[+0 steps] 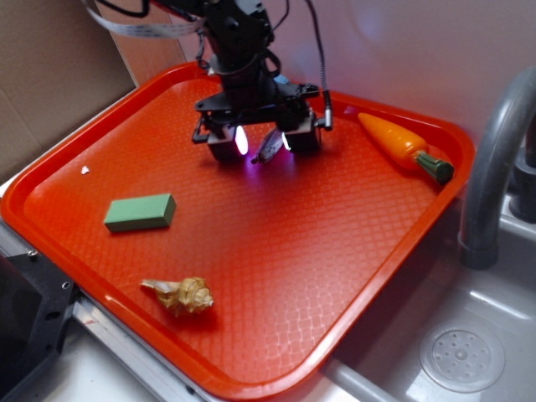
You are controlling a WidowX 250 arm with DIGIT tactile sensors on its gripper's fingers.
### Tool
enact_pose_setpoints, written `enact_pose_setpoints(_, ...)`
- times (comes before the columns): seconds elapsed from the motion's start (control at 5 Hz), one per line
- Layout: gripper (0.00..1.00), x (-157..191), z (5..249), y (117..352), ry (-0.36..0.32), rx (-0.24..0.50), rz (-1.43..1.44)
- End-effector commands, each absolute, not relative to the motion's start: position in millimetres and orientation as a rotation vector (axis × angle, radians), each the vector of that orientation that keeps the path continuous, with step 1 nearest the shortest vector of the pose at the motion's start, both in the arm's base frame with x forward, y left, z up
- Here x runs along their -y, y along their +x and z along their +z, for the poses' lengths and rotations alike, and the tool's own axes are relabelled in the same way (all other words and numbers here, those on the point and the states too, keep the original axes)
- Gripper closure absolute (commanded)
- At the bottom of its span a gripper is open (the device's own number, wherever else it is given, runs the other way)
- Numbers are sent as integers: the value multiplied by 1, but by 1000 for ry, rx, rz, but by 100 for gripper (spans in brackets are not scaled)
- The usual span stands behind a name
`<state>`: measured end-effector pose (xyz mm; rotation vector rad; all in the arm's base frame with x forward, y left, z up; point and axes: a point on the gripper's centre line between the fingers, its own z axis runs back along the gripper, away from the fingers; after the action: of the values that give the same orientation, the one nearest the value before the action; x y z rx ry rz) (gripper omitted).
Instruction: Grab the wood chip.
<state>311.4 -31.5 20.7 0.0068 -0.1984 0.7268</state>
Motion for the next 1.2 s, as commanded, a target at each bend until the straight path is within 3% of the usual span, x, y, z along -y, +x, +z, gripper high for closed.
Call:
enact_pose_setpoints(0.0,100,23,28,315,-46,192,775)
enact_pose_setpoints(0.4,100,37,50,301,-64,136,615)
enact_pose_setpoints(0.6,100,53,99,293,-126,286,389)
enact_pose_setpoints(1.0,100,50,199,277,-172,338,224)
